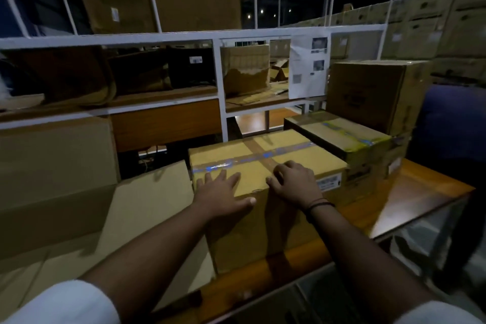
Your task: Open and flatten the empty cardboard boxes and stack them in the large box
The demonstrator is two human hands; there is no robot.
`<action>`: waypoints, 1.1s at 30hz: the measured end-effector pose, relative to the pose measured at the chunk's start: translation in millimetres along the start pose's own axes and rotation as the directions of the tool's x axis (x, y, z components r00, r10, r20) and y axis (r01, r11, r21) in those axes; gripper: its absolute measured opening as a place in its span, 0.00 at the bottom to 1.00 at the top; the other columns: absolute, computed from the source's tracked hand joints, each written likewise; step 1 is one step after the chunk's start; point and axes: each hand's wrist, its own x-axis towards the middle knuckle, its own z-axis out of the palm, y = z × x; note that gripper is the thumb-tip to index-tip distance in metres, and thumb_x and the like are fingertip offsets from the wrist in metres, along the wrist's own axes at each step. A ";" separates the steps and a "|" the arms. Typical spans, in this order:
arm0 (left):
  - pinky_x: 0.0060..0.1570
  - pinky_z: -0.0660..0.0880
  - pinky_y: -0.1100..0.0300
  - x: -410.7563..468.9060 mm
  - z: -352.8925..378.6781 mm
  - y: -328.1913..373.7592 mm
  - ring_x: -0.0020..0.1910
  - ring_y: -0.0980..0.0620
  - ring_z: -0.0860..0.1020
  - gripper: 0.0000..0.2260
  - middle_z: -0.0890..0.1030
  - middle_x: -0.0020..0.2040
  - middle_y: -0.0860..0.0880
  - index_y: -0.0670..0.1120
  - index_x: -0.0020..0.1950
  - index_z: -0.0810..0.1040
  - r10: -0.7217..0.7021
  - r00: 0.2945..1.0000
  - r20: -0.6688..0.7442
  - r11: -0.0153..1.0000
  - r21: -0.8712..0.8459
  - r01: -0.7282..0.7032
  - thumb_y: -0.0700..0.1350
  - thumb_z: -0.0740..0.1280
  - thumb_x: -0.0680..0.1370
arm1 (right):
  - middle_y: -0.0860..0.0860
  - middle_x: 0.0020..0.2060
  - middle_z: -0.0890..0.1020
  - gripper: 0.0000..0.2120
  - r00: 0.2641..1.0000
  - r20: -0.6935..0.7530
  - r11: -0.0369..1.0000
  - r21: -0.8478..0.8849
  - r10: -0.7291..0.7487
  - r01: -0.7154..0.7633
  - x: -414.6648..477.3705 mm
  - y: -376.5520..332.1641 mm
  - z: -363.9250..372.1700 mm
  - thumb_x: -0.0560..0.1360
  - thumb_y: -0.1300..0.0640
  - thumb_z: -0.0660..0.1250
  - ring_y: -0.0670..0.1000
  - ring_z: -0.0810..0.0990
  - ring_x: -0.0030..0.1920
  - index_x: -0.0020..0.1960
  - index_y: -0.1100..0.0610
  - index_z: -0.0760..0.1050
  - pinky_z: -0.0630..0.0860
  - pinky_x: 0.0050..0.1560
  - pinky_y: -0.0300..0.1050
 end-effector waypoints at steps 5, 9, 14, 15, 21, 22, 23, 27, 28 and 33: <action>0.75 0.47 0.28 14.2 7.7 16.2 0.80 0.27 0.47 0.51 0.50 0.85 0.45 0.60 0.84 0.48 -0.074 0.997 0.003 0.997 -0.018 0.074 0.84 0.53 0.67 | 0.51 0.62 0.78 0.22 0.999 -0.004 0.998 0.051 -0.041 0.041 11.2 22.5 3.4 0.81 0.37 0.59 0.53 0.75 0.63 0.65 0.49 0.76 0.66 0.68 0.55; 0.75 0.44 0.28 14.6 18.9 22.8 0.81 0.29 0.46 0.53 0.47 0.85 0.46 0.61 0.84 0.45 -0.117 0.993 -0.025 0.993 0.020 0.117 0.85 0.51 0.65 | 0.50 0.63 0.78 0.20 0.994 -0.087 0.994 0.085 -0.068 0.075 12.9 36.1 14.3 0.82 0.38 0.57 0.51 0.73 0.66 0.65 0.49 0.76 0.62 0.71 0.53; 0.76 0.47 0.32 16.3 28.0 21.8 0.81 0.32 0.49 0.53 0.50 0.85 0.48 0.61 0.84 0.45 -0.122 0.985 -0.122 0.990 0.057 0.129 0.86 0.48 0.64 | 0.46 0.55 0.78 0.18 0.966 -0.248 0.992 0.073 -0.079 0.100 12.9 43.4 33.9 0.81 0.39 0.55 0.48 0.75 0.59 0.58 0.47 0.78 0.63 0.67 0.51; 0.77 0.47 0.32 17.8 29.0 21.2 0.81 0.32 0.49 0.53 0.50 0.85 0.48 0.62 0.84 0.45 -0.123 0.984 -0.126 0.989 0.062 0.132 0.87 0.47 0.64 | 0.46 0.53 0.78 0.18 0.959 -0.273 0.992 0.068 -0.082 0.104 15.1 45.0 35.3 0.81 0.39 0.55 0.48 0.75 0.57 0.57 0.48 0.78 0.64 0.65 0.51; 0.77 0.48 0.34 22.7 33.7 20.7 0.82 0.34 0.49 0.54 0.50 0.85 0.50 0.63 0.83 0.44 -0.139 0.980 -0.140 0.985 0.080 0.151 0.88 0.45 0.62 | 0.47 0.51 0.78 0.16 0.942 -0.305 0.981 0.092 -0.138 0.174 21.8 64.9 34.0 0.82 0.40 0.57 0.47 0.75 0.54 0.55 0.50 0.78 0.67 0.60 0.49; 0.77 0.48 0.34 22.8 34.8 20.7 0.82 0.35 0.49 0.54 0.50 0.85 0.50 0.63 0.83 0.44 -0.142 0.979 -0.145 0.985 0.077 0.155 0.88 0.45 0.62 | 0.47 0.52 0.78 0.16 0.939 -0.306 0.978 0.081 -0.157 0.190 21.5 69.8 35.0 0.82 0.40 0.58 0.46 0.74 0.54 0.56 0.49 0.78 0.67 0.61 0.49; 0.77 0.48 0.35 23.0 35.8 21.0 0.82 0.35 0.49 0.55 0.50 0.85 0.50 0.63 0.83 0.44 -0.147 0.977 -0.152 0.985 0.071 0.159 0.88 0.46 0.61 | 0.47 0.53 0.78 0.16 0.933 -0.315 0.977 0.066 -0.172 0.203 20.7 75.4 35.6 0.82 0.40 0.58 0.46 0.74 0.55 0.56 0.49 0.78 0.67 0.61 0.49; 0.78 0.46 0.36 24.7 32.3 25.0 0.82 0.37 0.47 0.55 0.48 0.85 0.51 0.64 0.83 0.42 -0.171 0.977 -0.127 0.981 0.068 0.180 0.88 0.46 0.61 | 0.48 0.56 0.79 0.21 0.913 -0.362 0.975 0.038 -0.189 0.217 23.9 100.9 35.8 0.82 0.38 0.57 0.48 0.74 0.60 0.60 0.50 0.80 0.66 0.64 0.50; 0.78 0.46 0.36 25.5 32.7 25.9 0.83 0.37 0.47 0.55 0.47 0.85 0.51 0.64 0.83 0.41 -0.185 0.976 -0.114 0.979 0.065 0.193 0.88 0.47 0.61 | 0.49 0.58 0.79 0.22 0.911 -0.365 0.975 0.036 -0.190 0.217 25.0 106.0 37.5 0.82 0.38 0.56 0.49 0.74 0.62 0.61 0.51 0.80 0.66 0.65 0.52; 0.79 0.46 0.36 21.1 29.9 30.6 0.83 0.38 0.45 0.58 0.46 0.85 0.52 0.65 0.82 0.40 -0.224 0.971 -0.088 0.973 0.038 0.228 0.89 0.41 0.55 | 0.51 0.61 0.80 0.24 0.906 -0.385 0.978 0.039 -0.176 0.207 21.7 109.6 41.3 0.83 0.38 0.55 0.53 0.75 0.66 0.63 0.51 0.79 0.66 0.69 0.59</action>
